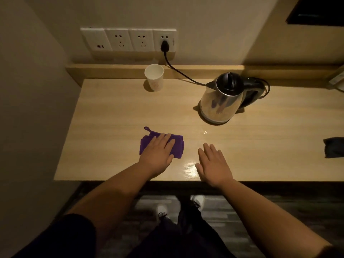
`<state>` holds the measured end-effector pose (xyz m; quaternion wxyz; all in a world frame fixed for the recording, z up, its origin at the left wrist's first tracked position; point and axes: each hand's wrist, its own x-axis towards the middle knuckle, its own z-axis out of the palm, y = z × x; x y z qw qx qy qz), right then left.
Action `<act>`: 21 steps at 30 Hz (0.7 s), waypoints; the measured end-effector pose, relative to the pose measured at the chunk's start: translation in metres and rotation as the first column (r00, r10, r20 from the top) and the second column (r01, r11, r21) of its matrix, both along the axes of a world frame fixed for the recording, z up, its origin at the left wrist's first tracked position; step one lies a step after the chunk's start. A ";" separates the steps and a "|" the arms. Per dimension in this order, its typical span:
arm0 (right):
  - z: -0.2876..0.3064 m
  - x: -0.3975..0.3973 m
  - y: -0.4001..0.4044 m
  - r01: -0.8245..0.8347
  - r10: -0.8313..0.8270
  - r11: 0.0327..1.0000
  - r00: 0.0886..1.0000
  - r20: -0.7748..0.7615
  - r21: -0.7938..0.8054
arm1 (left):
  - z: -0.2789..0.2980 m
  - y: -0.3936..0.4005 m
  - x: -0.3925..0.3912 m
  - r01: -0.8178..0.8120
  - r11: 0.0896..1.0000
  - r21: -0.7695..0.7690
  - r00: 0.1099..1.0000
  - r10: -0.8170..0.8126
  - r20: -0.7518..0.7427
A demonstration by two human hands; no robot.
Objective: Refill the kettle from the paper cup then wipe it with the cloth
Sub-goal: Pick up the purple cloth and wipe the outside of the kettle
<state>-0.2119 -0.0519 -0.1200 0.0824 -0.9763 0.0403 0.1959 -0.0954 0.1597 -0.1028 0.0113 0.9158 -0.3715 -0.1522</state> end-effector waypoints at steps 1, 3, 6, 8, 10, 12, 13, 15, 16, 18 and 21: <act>-0.002 -0.001 0.002 0.011 -0.011 1.000 1.000 0.000 -0.004 | -0.004 -0.002 0.005 0.033 0.999 0.001 0.999 -0.033 0.015; -0.008 -0.004 0.002 0.021 -0.021 1.000 1.000 0.003 -0.016 | -0.012 -0.004 0.014 0.093 0.996 -0.005 0.996 -0.093 0.018; -0.016 -0.006 0.001 0.012 -0.011 0.999 1.000 0.012 -0.046 | -0.022 0.001 0.024 0.165 0.986 -0.021 0.986 -0.165 0.002; -0.020 -0.006 0.003 0.018 -0.017 0.998 1.000 0.016 -0.055 | -0.025 0.004 0.026 0.197 0.980 -0.018 0.980 -0.197 0.026; -0.021 -0.006 0.004 0.023 -0.021 0.998 1.000 0.021 -0.060 | -0.027 0.007 0.028 0.230 0.973 -0.014 0.971 -0.229 0.065; -0.020 -0.006 0.004 0.026 -0.025 0.998 0.999 0.020 -0.057 | -0.030 0.008 0.028 0.253 0.967 -0.017 0.963 -0.250 0.100; -0.020 -0.006 0.003 0.029 -0.028 0.998 0.999 0.016 -0.056 | -0.030 0.008 0.028 0.261 0.965 -0.020 0.959 -0.256 0.123; -0.020 -0.006 0.003 0.032 -0.031 0.998 0.999 0.010 -0.057 | -0.032 0.008 0.026 0.271 0.962 -0.026 0.949 -0.263 0.174; -0.019 -0.006 0.004 0.032 -0.032 0.998 0.999 0.010 -0.055 | -0.031 0.008 0.024 0.276 0.961 -0.025 0.946 -0.267 0.181; -0.016 -0.005 0.005 0.042 -0.041 0.999 0.999 0.011 -0.032 | -0.026 0.006 0.021 0.256 0.966 -0.032 0.956 -0.249 0.153; -0.003 -0.003 0.007 0.122 -0.129 0.990 0.985 0.114 0.065 | -0.015 0.003 0.016 0.099 0.987 -0.129 0.995 -0.098 0.018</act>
